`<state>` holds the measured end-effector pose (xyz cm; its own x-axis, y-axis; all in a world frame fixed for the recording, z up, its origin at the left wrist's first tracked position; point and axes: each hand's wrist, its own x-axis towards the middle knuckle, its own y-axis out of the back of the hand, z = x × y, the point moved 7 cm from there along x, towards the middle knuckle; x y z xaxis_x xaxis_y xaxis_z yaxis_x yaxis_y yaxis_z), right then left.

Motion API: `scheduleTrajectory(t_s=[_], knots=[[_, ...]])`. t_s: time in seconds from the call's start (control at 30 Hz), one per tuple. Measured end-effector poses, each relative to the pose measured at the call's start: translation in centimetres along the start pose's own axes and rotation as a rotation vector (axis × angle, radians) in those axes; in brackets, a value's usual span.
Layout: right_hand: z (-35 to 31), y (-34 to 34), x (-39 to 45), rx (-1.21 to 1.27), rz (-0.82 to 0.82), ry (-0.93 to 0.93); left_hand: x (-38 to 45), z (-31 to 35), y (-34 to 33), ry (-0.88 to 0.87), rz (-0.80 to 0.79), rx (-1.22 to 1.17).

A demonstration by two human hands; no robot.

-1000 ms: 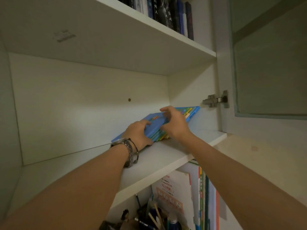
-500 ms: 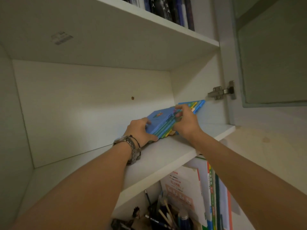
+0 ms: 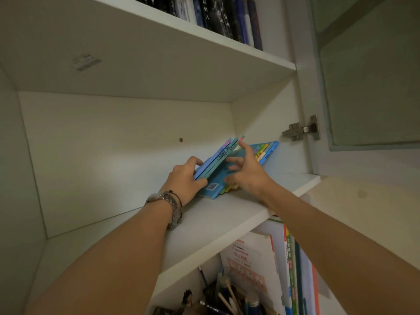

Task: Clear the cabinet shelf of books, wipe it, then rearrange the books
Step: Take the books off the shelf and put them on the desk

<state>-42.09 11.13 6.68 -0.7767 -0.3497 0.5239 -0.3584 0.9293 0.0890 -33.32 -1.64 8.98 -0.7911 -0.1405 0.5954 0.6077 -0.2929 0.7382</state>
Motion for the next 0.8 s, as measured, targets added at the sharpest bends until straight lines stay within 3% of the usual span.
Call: scheduleTrajectory(t_s=[0.43,0.67,0.8], knots=[[-0.5,-1.1,-0.4,-0.103,-0.184,0.185,0.1,0.9,1.4,-0.013,0.242,0.177],[-0.5,-0.2,-0.1,-0.139,-0.030,0.195,-0.6,1.8,2.4,-0.069,0.316,0.190],[-0.2,-0.1,0.0,-0.150,-0.020,0.151,-1.0,1.9,3.4,-0.030,0.380,0.149]])
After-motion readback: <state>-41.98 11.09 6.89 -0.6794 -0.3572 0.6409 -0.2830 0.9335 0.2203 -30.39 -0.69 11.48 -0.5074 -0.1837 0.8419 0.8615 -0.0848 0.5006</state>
